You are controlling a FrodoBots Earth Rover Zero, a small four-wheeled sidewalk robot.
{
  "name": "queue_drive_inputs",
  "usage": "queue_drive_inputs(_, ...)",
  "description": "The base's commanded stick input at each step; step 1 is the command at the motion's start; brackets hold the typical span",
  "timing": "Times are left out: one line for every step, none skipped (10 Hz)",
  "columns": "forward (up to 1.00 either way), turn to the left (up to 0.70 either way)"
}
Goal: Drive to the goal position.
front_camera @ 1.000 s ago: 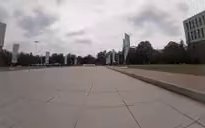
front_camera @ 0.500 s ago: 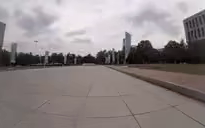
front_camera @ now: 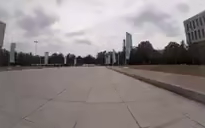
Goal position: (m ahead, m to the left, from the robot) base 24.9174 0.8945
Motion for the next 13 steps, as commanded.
queue_drive_inputs(0.60, 0.00)
queue_drive_inputs(0.60, 0.00)
queue_drive_inputs(0.60, 0.00)
queue_drive_inputs(0.60, 0.00)
queue_drive_inputs(0.60, 0.00)
queue_drive_inputs(0.60, 0.00)
queue_drive_inputs(0.60, 0.00)
queue_drive_inputs(0.60, 0.00)
queue_drive_inputs(0.60, 0.00)
queue_drive_inputs(0.60, 0.00)
queue_drive_inputs(0.60, 0.00)
queue_drive_inputs(0.60, 0.00)
queue_drive_inputs(0.60, 0.00)
